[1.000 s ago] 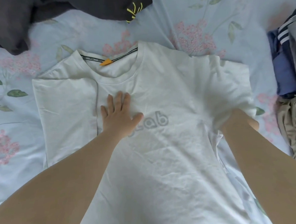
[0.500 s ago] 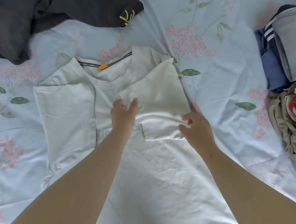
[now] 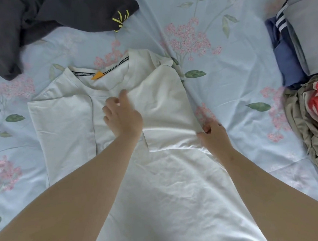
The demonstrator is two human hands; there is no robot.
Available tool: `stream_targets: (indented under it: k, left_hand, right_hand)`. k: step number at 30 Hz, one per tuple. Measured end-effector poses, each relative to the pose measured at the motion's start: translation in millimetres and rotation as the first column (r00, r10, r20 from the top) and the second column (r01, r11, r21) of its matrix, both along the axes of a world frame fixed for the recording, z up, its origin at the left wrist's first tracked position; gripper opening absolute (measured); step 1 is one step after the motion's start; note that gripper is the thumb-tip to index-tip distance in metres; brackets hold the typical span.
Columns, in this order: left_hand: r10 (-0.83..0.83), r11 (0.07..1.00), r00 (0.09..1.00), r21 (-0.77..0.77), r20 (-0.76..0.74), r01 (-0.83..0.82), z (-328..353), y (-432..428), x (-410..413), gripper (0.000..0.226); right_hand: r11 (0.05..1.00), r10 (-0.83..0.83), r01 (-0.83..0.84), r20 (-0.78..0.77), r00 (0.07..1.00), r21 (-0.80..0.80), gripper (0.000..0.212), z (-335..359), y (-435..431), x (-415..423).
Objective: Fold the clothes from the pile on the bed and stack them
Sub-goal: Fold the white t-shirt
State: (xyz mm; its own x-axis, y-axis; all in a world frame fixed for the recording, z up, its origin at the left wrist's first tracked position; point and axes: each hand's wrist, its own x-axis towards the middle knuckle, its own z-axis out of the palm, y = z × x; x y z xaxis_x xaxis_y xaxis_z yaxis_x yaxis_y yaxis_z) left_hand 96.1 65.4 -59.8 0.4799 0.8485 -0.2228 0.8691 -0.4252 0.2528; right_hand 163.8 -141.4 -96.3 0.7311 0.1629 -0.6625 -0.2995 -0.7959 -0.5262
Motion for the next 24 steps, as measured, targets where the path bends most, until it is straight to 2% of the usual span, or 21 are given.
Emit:
stream_targets:
  k: [1, 2, 4, 5, 7, 10, 12, 14, 17, 19, 20, 22, 24]
  left_hand:
    - [-0.165, 0.986, 0.985, 0.038, 0.058, 0.163, 1.1, -4.5, 10.0, 0.049]
    - [-0.282, 0.958, 0.952, -0.011, 0.119, 0.286, 2.1, -8.6, 22.7, 0.04]
    - [-0.387, 0.878, 0.904, -0.226, 0.182, 0.421, -0.8, -17.9, 49.2, 0.03]
    - [-0.397, 0.846, 0.904, -0.318, 0.161, 0.428, -3.4, -22.5, 61.5, 0.032]
    - [-0.334, 0.857, 0.94, -0.394, 0.068, 0.333, -10.5, -29.5, 82.9, 0.049]
    - [-0.238, 0.913, 0.97, -0.352, -0.046, 0.207, -21.0, -40.1, 103.0, 0.083]
    - [-0.224, 0.936, 0.969, -0.302, -0.104, 0.184, -27.5, -44.6, 110.8, 0.086]
    - [-0.208, 0.942, 0.971, -0.291, -0.119, 0.166, -33.0, -44.3, 115.2, 0.079]
    - [-0.113, 0.911, 0.993, -0.395, 0.04, 0.119, -26.2, -36.2, 110.0, 0.045]
    - [-0.006, 0.866, 0.984, -0.491, 0.177, 0.094, -19.1, -28.2, 101.0, 0.042]
    - [0.087, 0.831, 0.964, -0.552, 0.251, 0.069, -15.8, -23.9, 95.0, 0.043]
    - [0.287, 0.75, 0.89, -0.661, 0.355, 0.021, -7.1, -15.2, 79.9, 0.027]
    - [0.422, 0.695, 0.821, -0.719, 0.385, -0.02, 2.7, -2.1, 63.1, 0.024]
  right_hand:
    - [1.0, -0.006, 0.006, -0.017, 1.0, 0.007, 0.025, -0.5, 0.6, 2.0]
    - [1.0, 0.0, 0.001, -0.031, 1.0, 0.013, 0.024, -1.7, 0.7, 4.0]
    - [1.0, 0.013, -0.011, -0.051, 0.999, 0.028, 0.022, -4.5, -0.6, 6.4]
    - [0.999, 0.007, -0.005, -0.057, 0.998, 0.036, 0.022, -6.0, -1.2, 7.0]
    - [0.999, -0.004, 0.007, -0.065, 0.998, 0.053, 0.023, -8.8, -3.2, 7.5]
    - [0.996, -0.012, 0.018, -0.082, 0.997, 0.082, 0.023, -14.8, -5.4, 7.9]
    - [0.994, -0.022, 0.031, -0.084, 0.996, 0.105, 0.026, -15.9, -5.4, 7.4]
    - [0.993, -0.016, 0.026, -0.083, 0.996, 0.112, 0.032, -17.3, -5.7, 6.5]
    - [0.993, 0.039, -0.028, -0.086, 0.996, 0.118, 0.037, -15.9, -9.5, 6.1]
    - [0.987, 0.077, -0.062, -0.099, 0.992, 0.146, 0.038, -11.3, -12.3, 6.7]
    - [0.984, 0.078, -0.059, -0.111, 0.991, 0.169, 0.037, -6.8, -13.4, 6.5]
    - [0.971, 0.071, -0.039, -0.127, 0.989, 0.235, 0.022, 8.9, -9.9, 1.7]
    - [0.952, 0.125, -0.08, -0.138, 0.983, 0.294, 0.014, 29.6, 2.0, -11.2]
